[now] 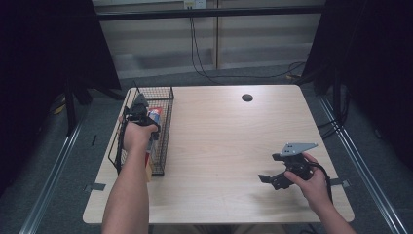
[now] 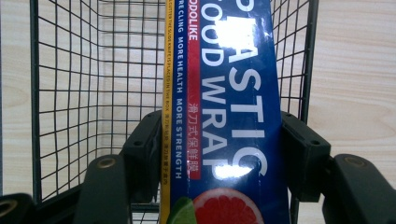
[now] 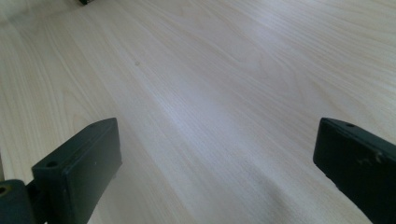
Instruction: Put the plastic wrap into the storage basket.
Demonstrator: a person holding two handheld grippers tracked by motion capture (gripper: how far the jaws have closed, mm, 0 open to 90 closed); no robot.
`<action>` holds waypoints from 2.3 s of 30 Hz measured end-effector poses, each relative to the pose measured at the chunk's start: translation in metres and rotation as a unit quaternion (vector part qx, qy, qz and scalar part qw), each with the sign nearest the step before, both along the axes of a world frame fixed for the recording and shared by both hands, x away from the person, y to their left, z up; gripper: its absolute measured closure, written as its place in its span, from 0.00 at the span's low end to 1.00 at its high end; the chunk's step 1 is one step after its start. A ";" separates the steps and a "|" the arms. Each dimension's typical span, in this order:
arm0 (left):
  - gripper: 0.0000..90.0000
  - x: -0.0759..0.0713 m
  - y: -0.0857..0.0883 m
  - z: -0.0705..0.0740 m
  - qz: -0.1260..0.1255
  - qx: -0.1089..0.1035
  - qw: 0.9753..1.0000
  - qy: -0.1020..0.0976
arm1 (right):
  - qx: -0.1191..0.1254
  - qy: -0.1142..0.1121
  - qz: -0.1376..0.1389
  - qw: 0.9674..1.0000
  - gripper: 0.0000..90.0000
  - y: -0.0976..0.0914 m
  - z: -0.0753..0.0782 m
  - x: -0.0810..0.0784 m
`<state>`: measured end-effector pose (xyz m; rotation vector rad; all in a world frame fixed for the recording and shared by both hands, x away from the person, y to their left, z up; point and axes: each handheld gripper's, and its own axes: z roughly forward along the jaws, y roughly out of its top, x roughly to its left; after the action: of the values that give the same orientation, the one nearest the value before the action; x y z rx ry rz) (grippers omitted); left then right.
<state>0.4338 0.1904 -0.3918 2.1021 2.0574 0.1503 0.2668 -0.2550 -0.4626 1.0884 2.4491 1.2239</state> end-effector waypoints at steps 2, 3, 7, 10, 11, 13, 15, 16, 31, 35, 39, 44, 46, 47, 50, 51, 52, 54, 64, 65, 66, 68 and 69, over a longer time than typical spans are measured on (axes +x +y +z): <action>0.44 -0.001 -0.001 0.000 0.006 0.001 1.000 -0.002 | 0.000 0.001 0.001 1.000 0.01 0.000 0.000 0.000; 0.43 -0.001 -0.001 0.000 0.007 0.002 1.000 -0.002 | 0.000 0.001 0.001 1.000 0.01 0.001 0.000 0.000; 0.42 -0.001 -0.001 0.000 0.004 -0.007 1.000 -0.006 | 0.001 0.002 0.002 1.000 0.01 0.001 0.000 0.000; 0.41 -0.001 0.001 0.001 0.005 -0.011 1.000 -0.004 | -0.001 0.000 0.002 1.000 0.01 0.002 -0.001 0.000; 0.40 -0.001 0.002 0.002 0.005 -0.013 1.000 -0.002 | -0.003 0.000 0.001 1.000 0.01 0.002 -0.001 0.000; 0.38 -0.001 0.004 0.002 0.007 -0.017 1.000 0.000 | -0.002 0.000 0.002 1.000 0.01 0.002 -0.001 0.001; 0.35 -0.001 0.005 0.003 0.007 -0.020 1.000 -0.002 | -0.003 0.001 0.002 1.000 0.01 0.001 -0.001 0.001; 0.33 -0.001 0.005 0.004 0.007 -0.020 1.000 -0.003 | -0.003 0.000 0.001 1.000 0.01 0.002 -0.001 0.001; 0.18 -0.005 0.013 0.020 -0.002 -0.044 0.999 -0.024 | -0.001 0.002 0.004 1.000 0.01 0.004 -0.001 0.003; 0.18 -0.006 0.014 0.023 -0.001 -0.050 0.998 -0.028 | -0.002 0.003 0.005 1.000 0.01 0.006 -0.002 0.004; 0.18 -0.007 0.015 0.028 -0.006 -0.051 0.998 -0.032 | -0.004 0.002 0.006 1.000 0.01 0.006 -0.002 0.003; 0.17 -0.010 0.011 0.034 -0.017 -0.059 0.997 -0.037 | -0.004 0.002 0.004 1.000 0.01 0.003 -0.001 0.000; 0.17 -0.011 0.009 0.036 -0.024 -0.062 0.997 -0.044 | -0.002 -0.001 0.002 1.000 0.01 0.003 0.000 -0.002; 0.17 -0.012 0.008 0.037 -0.031 -0.059 0.997 -0.044 | -0.003 -0.002 0.002 1.000 0.01 0.003 0.000 -0.002; 0.17 -0.014 0.003 0.042 -0.045 -0.065 0.996 -0.047 | -0.004 -0.001 0.001 1.000 0.01 0.003 -0.001 -0.003; 0.17 -0.014 0.002 0.044 -0.056 -0.062 0.995 -0.048 | -0.005 0.000 0.002 1.000 0.01 0.003 -0.001 -0.003; 0.17 -0.015 0.000 0.045 -0.057 -0.065 0.995 -0.051 | -0.006 -0.001 0.001 1.000 0.01 0.003 -0.001 -0.003; 0.17 -0.016 -0.003 0.048 -0.066 -0.069 0.994 -0.056 | -0.005 0.000 0.001 1.000 0.01 0.003 -0.001 -0.003; 0.17 -0.021 -0.017 0.054 -0.097 -0.081 0.990 -0.064 | -0.004 0.000 0.002 1.000 0.01 0.003 -0.001 -0.003; 0.17 -0.021 -0.018 0.055 -0.103 -0.081 0.989 -0.063 | -0.003 0.000 0.002 1.000 0.01 0.003 -0.001 -0.003; 0.17 -0.022 -0.020 0.056 -0.103 -0.083 0.989 -0.066 | -0.004 0.001 0.003 1.000 0.01 0.003 -0.001 -0.003; 0.17 -0.023 -0.023 0.056 -0.111 -0.085 0.988 -0.067 | -0.003 0.001 0.003 1.000 0.01 0.003 -0.001 -0.003; 0.17 -0.024 -0.026 0.057 -0.115 -0.087 0.987 -0.067 | -0.003 0.002 0.004 1.000 0.01 0.003 -0.001 -0.003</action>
<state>0.4100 0.1648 -0.3351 2.1380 1.6738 0.0734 0.2636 -0.2516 -0.4635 1.0822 2.4608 1.2176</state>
